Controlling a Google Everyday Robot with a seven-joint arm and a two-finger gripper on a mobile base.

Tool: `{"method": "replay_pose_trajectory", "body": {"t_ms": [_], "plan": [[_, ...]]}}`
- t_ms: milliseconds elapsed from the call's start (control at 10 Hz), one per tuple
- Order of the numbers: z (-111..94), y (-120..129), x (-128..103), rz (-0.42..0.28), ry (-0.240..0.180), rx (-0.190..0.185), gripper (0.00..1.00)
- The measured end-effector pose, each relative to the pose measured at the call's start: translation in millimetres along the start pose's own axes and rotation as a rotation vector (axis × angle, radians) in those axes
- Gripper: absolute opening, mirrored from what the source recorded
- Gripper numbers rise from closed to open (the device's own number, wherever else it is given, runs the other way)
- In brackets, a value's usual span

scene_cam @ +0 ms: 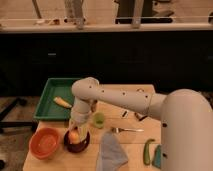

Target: Place apple in purple bowl

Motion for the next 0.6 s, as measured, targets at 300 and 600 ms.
{"method": "replay_pose_trajectory", "body": {"t_ms": [300, 600], "plan": [[0.1, -0.2, -0.3, -0.001, 0.0, 0.0, 0.03], [0.1, -0.2, -0.2, 0.0, 0.0, 0.0, 0.05]]}}
